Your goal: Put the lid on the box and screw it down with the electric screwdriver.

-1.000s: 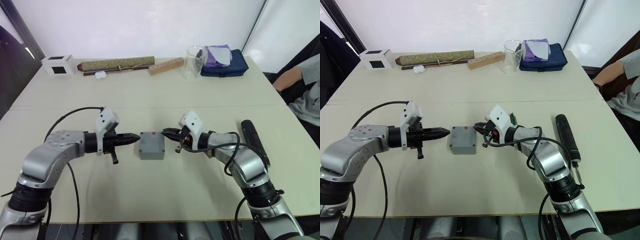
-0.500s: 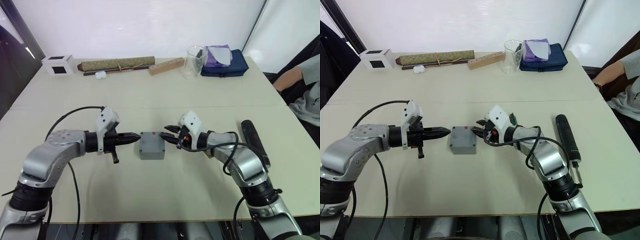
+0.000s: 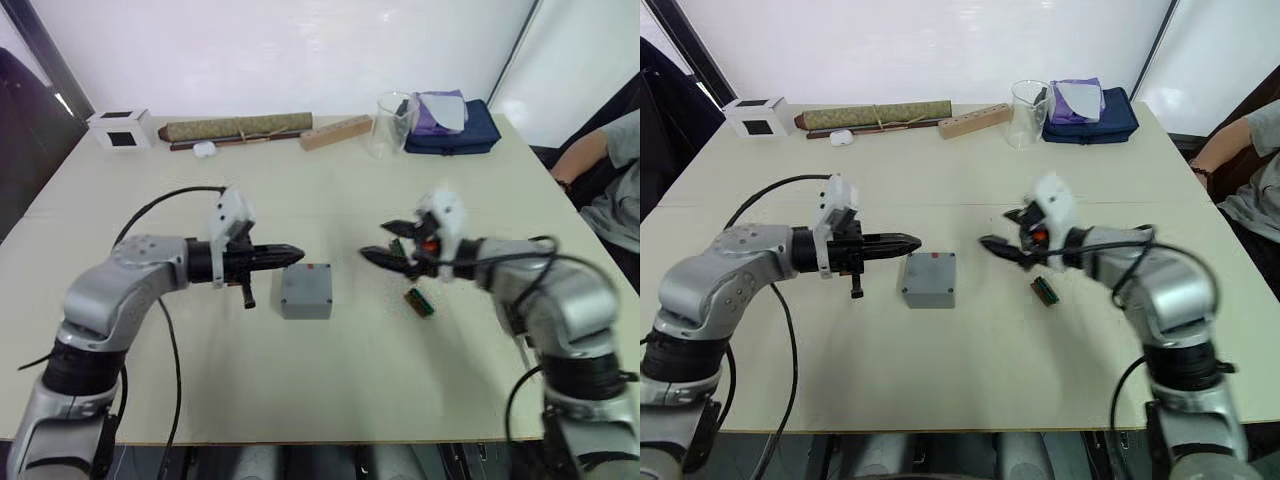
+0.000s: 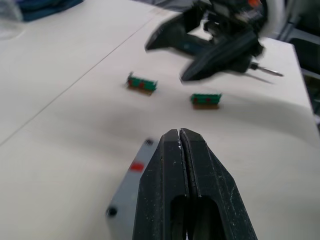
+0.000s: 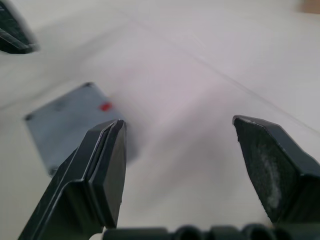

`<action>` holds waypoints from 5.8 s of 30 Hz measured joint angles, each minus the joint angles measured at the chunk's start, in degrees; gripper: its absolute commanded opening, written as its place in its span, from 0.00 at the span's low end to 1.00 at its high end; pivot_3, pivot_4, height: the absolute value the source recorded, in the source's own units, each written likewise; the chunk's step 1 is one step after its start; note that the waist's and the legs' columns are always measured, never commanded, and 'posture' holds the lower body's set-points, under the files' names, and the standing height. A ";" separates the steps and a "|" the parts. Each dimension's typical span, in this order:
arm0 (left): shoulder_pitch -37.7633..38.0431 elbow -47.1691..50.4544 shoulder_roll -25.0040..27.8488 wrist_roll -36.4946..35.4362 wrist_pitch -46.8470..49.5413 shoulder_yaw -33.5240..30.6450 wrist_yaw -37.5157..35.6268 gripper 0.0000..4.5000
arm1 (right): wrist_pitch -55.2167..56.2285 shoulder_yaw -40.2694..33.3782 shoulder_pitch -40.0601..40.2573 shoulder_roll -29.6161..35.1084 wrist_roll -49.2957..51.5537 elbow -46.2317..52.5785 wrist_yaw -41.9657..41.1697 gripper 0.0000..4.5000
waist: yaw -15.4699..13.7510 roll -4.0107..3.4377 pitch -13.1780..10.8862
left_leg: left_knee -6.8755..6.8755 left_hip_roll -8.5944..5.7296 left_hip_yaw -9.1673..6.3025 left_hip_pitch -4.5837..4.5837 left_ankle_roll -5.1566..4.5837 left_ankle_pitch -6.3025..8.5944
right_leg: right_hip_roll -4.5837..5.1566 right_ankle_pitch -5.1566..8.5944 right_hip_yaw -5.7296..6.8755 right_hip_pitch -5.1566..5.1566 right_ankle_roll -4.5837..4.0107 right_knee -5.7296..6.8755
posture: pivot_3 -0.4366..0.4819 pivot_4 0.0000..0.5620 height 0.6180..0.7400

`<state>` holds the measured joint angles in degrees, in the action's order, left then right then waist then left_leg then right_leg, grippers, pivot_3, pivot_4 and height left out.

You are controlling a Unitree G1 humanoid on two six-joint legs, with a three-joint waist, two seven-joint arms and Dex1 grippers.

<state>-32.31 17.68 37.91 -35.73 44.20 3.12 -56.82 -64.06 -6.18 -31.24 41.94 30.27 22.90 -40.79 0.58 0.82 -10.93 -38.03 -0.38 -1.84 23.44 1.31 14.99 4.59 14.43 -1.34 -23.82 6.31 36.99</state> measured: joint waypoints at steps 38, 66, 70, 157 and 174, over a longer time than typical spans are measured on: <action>2.23 8.40 -2.15 1.69 -3.34 7.78 -1.69 0.00 | -15.36 36.78 -17.98 24.79 -10.01 -48.20 -22.23 0.99 | 0.72 0.32 0.08 | -0.03 0.13 0.10 -0.18 -0.04 0.03 | -0.13 0.03 -0.04 0.19 -0.03 -0.19 | 0.48 0.27 1.00; 5.44 5.48 0.96 0.37 -3.38 3.17 3.95 0.00 | 1.11 31.98 -41.60 3.74 -28.96 -81.59 -29.37 0.48 | 1.76 -0.18 -0.02 | 0.22 0.14 0.15 -0.04 0.02 0.01 | -0.15 -0.16 -0.10 -0.14 0.00 -0.27 | 0.48 0.27 1.00; 5.35 1.72 1.99 1.23 -4.72 2.00 2.44 0.00 | -4.98 16.71 -33.56 6.29 -21.17 -68.46 -27.83 0.48 | -0.19 -0.20 -0.02 | 0.09 0.10 0.13 1.04 0.25 -0.12 | -0.05 -0.05 0.01 -1.12 -0.08 0.05 | 0.48 0.27 1.00; 4.70 -10.93 -0.95 16.65 -16.28 8.52 -1.58 0.00 | 44.65 14.18 7.61 -28.10 -12.60 -7.29 8.19 0.48 | 0.43 -0.22 -0.01 | 0.04 0.09 0.00 -0.05 0.44 -0.26 | -0.08 -0.11 0.02 -0.16 0.02 0.25 | 0.48 0.27 1.00; 6.58 -11.14 -1.57 17.85 -16.38 8.69 -0.53 0.00 | 44.65 19.05 5.61 -26.13 -17.68 -9.91 7.69 0.48 | 0.43 0.24 1.04 | 0.65 0.11 0.01 -1.31 0.41 -0.24 | -0.04 0.13 0.04 0.98 -0.26 -0.09 | 0.48 0.27 1.00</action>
<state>-25.73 6.54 36.34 -17.87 27.82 11.81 -57.35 -19.41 12.87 -25.63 15.81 12.58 12.99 -33.10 1.01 1.06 -9.90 -37.37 -0.27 -1.83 22.13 1.73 14.76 4.55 14.56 -1.30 -22.83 6.04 36.90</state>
